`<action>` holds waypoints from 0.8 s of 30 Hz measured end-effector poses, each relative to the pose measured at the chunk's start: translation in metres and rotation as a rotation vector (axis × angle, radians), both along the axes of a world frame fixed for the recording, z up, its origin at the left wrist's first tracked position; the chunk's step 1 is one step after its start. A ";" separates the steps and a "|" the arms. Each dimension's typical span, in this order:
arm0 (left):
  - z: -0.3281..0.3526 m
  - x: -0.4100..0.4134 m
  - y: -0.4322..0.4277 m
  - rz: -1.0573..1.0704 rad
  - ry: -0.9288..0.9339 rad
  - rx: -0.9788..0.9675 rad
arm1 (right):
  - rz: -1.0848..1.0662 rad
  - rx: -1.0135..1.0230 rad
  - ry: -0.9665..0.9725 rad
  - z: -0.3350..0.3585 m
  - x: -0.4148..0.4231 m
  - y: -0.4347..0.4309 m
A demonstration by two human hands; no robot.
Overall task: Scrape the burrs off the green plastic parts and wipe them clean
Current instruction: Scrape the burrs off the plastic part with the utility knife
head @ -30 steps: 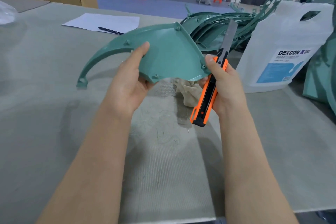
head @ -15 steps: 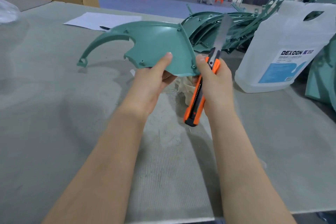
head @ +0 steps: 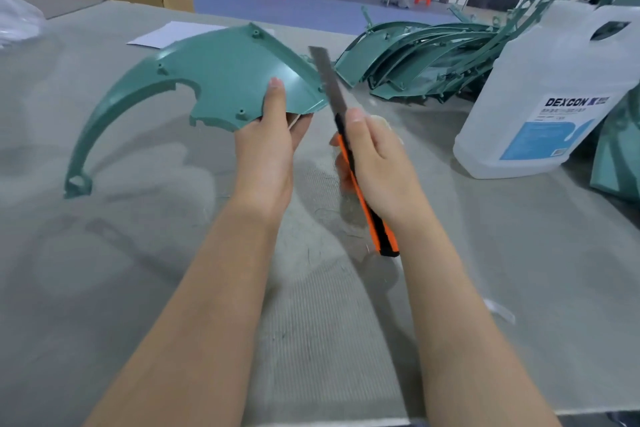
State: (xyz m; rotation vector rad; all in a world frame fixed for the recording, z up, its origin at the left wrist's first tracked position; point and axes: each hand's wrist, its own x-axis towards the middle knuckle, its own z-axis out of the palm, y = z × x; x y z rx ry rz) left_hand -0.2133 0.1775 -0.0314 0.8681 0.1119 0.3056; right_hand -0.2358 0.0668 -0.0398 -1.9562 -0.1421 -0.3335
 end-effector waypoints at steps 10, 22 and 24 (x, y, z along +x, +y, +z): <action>0.005 -0.005 0.000 0.072 0.002 -0.086 | -0.007 -0.246 -0.164 -0.012 -0.006 0.024; 0.003 -0.005 0.003 0.023 0.023 -0.065 | -0.139 -0.287 -0.289 -0.020 -0.010 0.039; 0.004 -0.005 0.002 0.013 0.002 -0.074 | -0.154 -0.279 -0.306 -0.021 -0.010 0.038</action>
